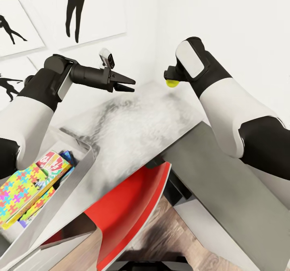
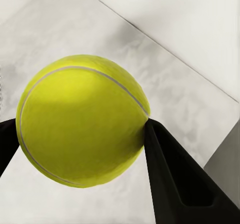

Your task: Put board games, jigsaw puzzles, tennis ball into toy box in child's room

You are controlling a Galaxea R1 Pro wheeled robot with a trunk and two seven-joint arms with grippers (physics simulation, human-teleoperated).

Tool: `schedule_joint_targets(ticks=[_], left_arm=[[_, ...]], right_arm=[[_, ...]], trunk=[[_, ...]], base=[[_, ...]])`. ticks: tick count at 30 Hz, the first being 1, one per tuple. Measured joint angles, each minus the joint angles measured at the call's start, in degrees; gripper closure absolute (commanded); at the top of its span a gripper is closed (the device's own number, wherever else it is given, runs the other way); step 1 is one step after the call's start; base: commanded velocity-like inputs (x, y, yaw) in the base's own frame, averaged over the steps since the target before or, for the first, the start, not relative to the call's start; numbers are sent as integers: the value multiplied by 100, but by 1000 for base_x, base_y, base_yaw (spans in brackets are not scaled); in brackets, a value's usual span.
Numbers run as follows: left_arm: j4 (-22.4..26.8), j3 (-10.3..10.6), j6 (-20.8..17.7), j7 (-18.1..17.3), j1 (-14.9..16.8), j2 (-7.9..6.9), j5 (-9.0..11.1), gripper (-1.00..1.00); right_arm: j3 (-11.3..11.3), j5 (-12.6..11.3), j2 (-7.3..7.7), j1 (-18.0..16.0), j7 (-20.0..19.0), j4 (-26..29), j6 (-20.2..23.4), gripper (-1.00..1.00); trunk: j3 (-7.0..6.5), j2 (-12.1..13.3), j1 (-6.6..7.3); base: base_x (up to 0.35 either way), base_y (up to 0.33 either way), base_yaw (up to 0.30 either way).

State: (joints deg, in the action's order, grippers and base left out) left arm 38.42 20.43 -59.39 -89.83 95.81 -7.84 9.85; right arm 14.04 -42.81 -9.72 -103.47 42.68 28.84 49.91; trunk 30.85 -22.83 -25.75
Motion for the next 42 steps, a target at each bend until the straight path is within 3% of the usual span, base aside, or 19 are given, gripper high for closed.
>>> schedule_joint_targets(ticks=[26,42], left_arm=[[0,7,0,-2,-15,-26,-33,-100],[0,3,6,-12,-197,-11,-210,-100]], right_arm=[[-5,-4,-5,0,0,0,2,100],[7,-15,14,18,-8,-4,2,100]], trunk=[[-248,0,0],[-400,1,0]], base=[[-38,0,61],[0,0,66]])
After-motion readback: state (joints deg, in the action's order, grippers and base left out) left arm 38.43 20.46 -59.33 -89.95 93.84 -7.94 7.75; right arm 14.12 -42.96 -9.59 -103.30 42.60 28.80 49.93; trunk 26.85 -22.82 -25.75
